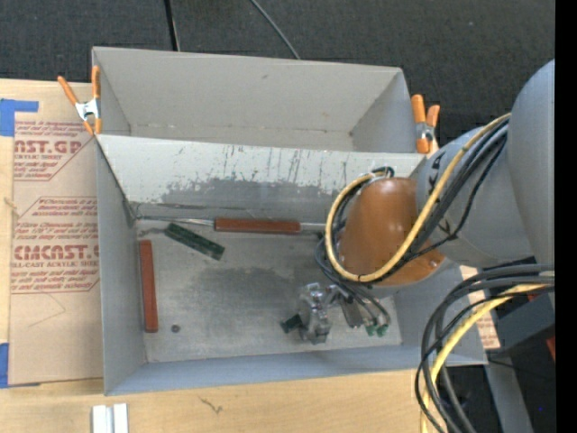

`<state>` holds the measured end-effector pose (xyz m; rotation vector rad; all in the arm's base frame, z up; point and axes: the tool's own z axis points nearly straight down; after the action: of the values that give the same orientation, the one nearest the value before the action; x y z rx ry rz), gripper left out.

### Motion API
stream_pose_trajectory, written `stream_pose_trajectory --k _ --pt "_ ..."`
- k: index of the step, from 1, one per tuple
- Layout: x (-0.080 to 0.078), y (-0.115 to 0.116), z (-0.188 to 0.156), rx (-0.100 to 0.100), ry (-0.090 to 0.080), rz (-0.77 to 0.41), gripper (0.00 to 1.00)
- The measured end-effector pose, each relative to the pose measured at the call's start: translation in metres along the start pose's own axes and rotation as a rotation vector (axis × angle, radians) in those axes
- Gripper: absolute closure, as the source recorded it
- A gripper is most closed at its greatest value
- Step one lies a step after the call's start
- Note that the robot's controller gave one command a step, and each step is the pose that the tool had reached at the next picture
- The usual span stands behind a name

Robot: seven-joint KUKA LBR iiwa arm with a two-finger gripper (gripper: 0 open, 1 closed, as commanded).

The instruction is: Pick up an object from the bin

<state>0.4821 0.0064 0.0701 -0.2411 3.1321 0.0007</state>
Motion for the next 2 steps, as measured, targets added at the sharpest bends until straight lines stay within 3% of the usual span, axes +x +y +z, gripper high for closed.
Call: stream_pose_trajectory --k 1,2 --pt "0.000 -0.003 -0.001 0.000 -0.002 -0.084 1.00" --pt "-0.015 0.065 -0.135 -0.001 -0.008 -0.051 0.00"
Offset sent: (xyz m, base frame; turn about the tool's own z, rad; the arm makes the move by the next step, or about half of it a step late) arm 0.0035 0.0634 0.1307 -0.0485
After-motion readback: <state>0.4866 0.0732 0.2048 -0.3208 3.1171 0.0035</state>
